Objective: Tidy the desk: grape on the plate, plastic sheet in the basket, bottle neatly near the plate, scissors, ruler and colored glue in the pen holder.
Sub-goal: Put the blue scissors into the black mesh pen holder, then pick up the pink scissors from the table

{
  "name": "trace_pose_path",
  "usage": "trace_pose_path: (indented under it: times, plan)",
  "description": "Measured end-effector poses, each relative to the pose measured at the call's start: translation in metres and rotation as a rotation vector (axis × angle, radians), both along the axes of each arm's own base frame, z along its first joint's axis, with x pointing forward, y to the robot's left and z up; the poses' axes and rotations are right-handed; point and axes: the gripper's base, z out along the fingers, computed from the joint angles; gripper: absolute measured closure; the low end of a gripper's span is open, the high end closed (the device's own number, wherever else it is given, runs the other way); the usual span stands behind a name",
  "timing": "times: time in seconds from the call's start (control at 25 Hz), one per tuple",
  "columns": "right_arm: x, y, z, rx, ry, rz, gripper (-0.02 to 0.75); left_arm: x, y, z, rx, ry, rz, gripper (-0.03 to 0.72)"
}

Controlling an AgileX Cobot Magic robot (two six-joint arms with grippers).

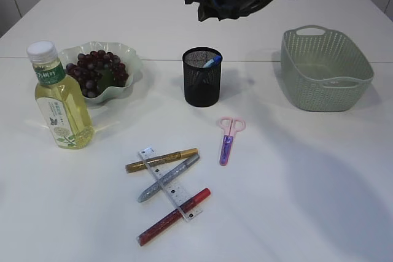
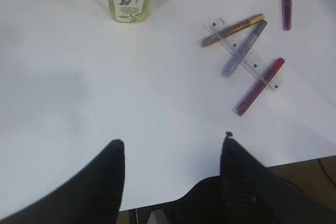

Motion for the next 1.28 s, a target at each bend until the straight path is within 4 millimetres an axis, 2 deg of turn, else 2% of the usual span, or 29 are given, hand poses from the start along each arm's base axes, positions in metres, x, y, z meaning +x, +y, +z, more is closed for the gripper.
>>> trace_pose_path:
  times: [0.2, 0.4, 0.52, 1.04, 1.28]
  plan:
    - [-0.016, 0.0, 0.028, 0.027, 0.141, 0.02, 0.384, 0.0, 0.0, 0.0, 0.0, 0.0, 0.0, 0.264]
    - [-0.032, -0.001, 0.047, 0.007, 0.287, 0.06, 0.385, 0.0, 0.0, 0.0, 0.0, 0.0, 0.0, 0.265]
    - [-0.04, -0.003, 0.051, -0.023, 0.358, 0.076, 0.386, 0.0, 0.001, 0.0, 0.014, -0.003, 0.004, 0.264]
    - [-0.045, -0.002, 0.055, -0.003, 0.388, 0.091, 0.387, 0.001, 0.004, 0.0, 0.05, -0.011, 0.014, 0.264]
    - [-0.065, -0.01, 0.068, 0.001, 0.393, 0.091, 0.387, 0.001, 0.005, 0.0, 0.056, -0.013, 0.01, 0.264]
